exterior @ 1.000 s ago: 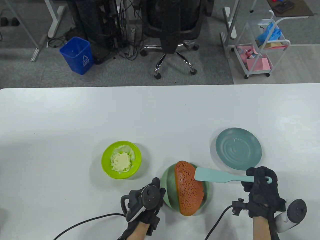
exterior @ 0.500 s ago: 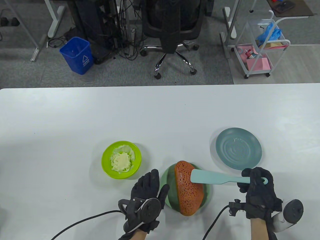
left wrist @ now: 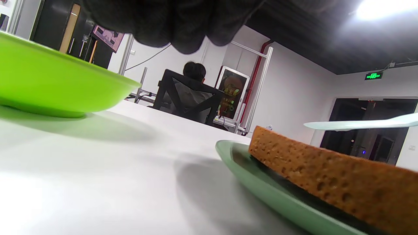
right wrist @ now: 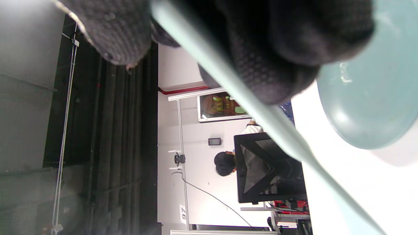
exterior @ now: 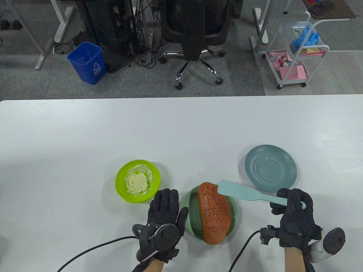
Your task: Dip dessert spatula into salad dressing and spread onto bread slice
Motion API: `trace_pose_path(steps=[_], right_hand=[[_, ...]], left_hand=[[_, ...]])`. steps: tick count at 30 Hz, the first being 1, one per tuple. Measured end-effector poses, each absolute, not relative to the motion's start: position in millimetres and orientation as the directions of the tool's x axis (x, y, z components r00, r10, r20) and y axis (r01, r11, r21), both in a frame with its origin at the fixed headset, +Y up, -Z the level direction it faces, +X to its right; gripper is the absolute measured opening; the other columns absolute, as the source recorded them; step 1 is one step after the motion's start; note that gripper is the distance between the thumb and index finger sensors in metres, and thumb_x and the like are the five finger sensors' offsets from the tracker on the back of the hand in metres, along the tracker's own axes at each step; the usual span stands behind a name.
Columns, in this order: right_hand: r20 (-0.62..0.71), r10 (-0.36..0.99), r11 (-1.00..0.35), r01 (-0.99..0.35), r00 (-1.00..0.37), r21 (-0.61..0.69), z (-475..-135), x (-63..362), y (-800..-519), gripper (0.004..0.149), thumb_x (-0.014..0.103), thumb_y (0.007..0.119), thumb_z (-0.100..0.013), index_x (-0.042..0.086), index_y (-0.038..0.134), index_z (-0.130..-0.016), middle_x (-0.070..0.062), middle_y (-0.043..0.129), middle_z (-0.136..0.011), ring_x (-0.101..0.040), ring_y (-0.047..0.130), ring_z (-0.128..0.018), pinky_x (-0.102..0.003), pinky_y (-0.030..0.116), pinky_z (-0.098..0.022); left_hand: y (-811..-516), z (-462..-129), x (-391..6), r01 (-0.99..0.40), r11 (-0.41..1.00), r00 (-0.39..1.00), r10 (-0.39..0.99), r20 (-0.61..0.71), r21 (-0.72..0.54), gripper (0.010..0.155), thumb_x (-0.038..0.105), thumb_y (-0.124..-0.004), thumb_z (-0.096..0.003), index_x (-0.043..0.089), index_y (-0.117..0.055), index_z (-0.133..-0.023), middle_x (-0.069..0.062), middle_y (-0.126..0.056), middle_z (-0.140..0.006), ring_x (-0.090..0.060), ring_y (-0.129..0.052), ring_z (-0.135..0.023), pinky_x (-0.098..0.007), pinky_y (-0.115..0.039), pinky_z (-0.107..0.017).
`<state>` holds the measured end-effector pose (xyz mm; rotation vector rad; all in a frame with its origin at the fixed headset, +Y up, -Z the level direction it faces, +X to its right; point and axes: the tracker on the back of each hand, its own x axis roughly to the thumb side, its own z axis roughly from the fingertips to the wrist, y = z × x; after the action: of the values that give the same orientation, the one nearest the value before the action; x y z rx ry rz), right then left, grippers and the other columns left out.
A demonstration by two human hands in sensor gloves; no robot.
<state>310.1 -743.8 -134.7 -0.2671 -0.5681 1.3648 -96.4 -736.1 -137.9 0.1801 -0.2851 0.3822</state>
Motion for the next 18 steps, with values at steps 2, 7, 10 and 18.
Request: trace_pose_path(steps=[2,7,10,18], right_hand=[[0.233,0.962,0.243,-0.828,0.14,-0.506,-134,315,-744,0.042,0.048,0.079,-0.058,0.021,0.068,-0.088,-0.016,0.081,-0.082,-0.044,0.097,-0.048,-0.042,0.087,-0.032],[0.21,0.95,0.309,-0.768,0.23,-0.561,-136,329,-744,0.04,0.048,0.076,-0.062,0.026,0.061,-0.092,-0.013,0.073,-0.091,-0.044,0.092,-0.06,-0.043,0.083,-0.042],[0.166,0.966,0.26,-0.751,0.2,-0.607,-138,337,-747,0.041,0.049,0.075,-0.063,0.027,0.059,-0.094,-0.012,0.068,-0.096,-0.045,0.089,-0.066,-0.044,0.082,-0.047],[0.087,0.985,0.169,-0.737,0.149,-0.654,-145,343,-747,0.043,0.042,0.075,-0.066,0.028,0.052,-0.098,-0.012,0.054,-0.106,-0.047,0.08,-0.084,-0.046,0.078,-0.063]], left_hand=[[-735,-137,-99,-0.397,0.908,0.889,0.346,0.299,0.131,0.073,0.053,-0.049,-0.0635,0.002,-0.06,-0.114,-0.028,-0.061,-0.114,-0.057,-0.068,-0.1,-0.066,-0.061,-0.07],[-731,-136,-103,-0.434,0.89,0.877,0.383,0.29,0.138,0.072,0.053,-0.05,-0.0638,0.003,-0.061,-0.114,-0.028,-0.062,-0.113,-0.057,-0.068,-0.1,-0.066,-0.062,-0.069],[-731,-137,-103,-0.442,0.888,0.873,0.392,0.29,0.13,0.071,0.052,-0.05,-0.0638,0.003,-0.062,-0.113,-0.028,-0.063,-0.113,-0.057,-0.069,-0.1,-0.066,-0.062,-0.069],[-730,-134,-103,-0.459,0.879,0.862,0.406,0.304,0.128,0.072,0.053,-0.051,-0.0638,0.002,-0.063,-0.113,-0.028,-0.064,-0.113,-0.057,-0.07,-0.099,-0.066,-0.063,-0.069]])
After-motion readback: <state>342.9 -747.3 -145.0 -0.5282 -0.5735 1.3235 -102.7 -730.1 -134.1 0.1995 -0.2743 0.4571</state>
